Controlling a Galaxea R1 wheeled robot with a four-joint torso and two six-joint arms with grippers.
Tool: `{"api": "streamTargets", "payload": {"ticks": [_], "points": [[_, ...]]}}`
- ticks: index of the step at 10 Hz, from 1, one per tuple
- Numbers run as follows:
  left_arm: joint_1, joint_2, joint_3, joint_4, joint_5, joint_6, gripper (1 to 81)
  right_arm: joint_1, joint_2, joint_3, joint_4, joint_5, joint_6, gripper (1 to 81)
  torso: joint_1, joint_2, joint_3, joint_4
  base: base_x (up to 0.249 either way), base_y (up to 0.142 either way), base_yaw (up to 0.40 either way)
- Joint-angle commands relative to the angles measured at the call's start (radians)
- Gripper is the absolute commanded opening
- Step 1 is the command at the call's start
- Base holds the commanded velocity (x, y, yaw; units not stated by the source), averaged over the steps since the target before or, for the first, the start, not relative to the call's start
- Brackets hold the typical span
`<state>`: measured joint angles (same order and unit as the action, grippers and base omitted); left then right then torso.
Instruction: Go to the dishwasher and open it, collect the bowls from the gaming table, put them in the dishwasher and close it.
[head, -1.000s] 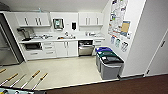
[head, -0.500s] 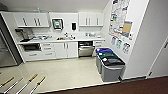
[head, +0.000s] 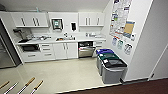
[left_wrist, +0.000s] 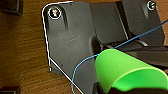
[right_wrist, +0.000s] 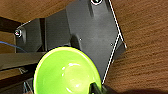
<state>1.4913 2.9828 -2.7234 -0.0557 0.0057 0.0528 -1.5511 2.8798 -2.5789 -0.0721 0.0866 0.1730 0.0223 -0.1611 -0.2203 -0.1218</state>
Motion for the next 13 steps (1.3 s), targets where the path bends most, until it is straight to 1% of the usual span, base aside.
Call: {"api": "streamTargets", "payload": {"ticks": [1, 7, 8, 9, 10, 12, 13], "points": [[-0.036, -0.007, 0.001, -0.003, 0.062, 0.006, 1.0, 0.034, -0.015, 0.002, -0.009, -0.051, -0.001, 1.0, 0.0, 0.0, 0.0, 0.0, 0.141, 0.0, 0.0], [-0.036, -0.007, 0.001, -0.003, 0.062, 0.006, 1.0, 0.028, -0.014, 0.008, -0.011, -0.05, -0.003, 1.0, 0.0, 0.0, 0.0, 0.0, 0.141, 0.0, 0.0], [-0.036, -0.007, 0.001, -0.003, 0.062, 0.006, 1.0, 0.028, -0.014, 0.008, -0.011, -0.05, -0.003, 1.0, 0.0, 0.0, 0.0, 0.066, 0.141, 0.0, 0.0], [-0.038, -0.008, 0.001, -0.003, 0.062, 0.006, 1.0, 0.028, -0.014, 0.008, -0.011, -0.05, -0.003, 1.0, 0.0, 0.0, 0.0, 0.101, 0.141, 0.0, 0.0], [-0.038, -0.008, 0.001, -0.003, 0.062, 0.006, 1.0, 0.028, -0.014, 0.01, -0.011, -0.05, -0.003, 1.0, 0.0, 0.0, 0.0, 0.016, 0.141, 0.0, 0.0], [-0.036, -0.01, 0.001, -0.003, 0.062, 0.006, 1.0, 0.028, -0.015, 0.01, -0.011, -0.05, -0.003, 1.0, 0.0, 0.0, 0.0, 0.069, 0.141, 0.0, 0.0], [-0.036, -0.01, 0.001, -0.003, 0.062, 0.006, 1.0, 0.028, -0.015, 0.01, -0.011, -0.05, -0.003, 1.0, 0.0, 0.0, 0.0, 0.088, 0.141, 0.0, 0.0]]}}
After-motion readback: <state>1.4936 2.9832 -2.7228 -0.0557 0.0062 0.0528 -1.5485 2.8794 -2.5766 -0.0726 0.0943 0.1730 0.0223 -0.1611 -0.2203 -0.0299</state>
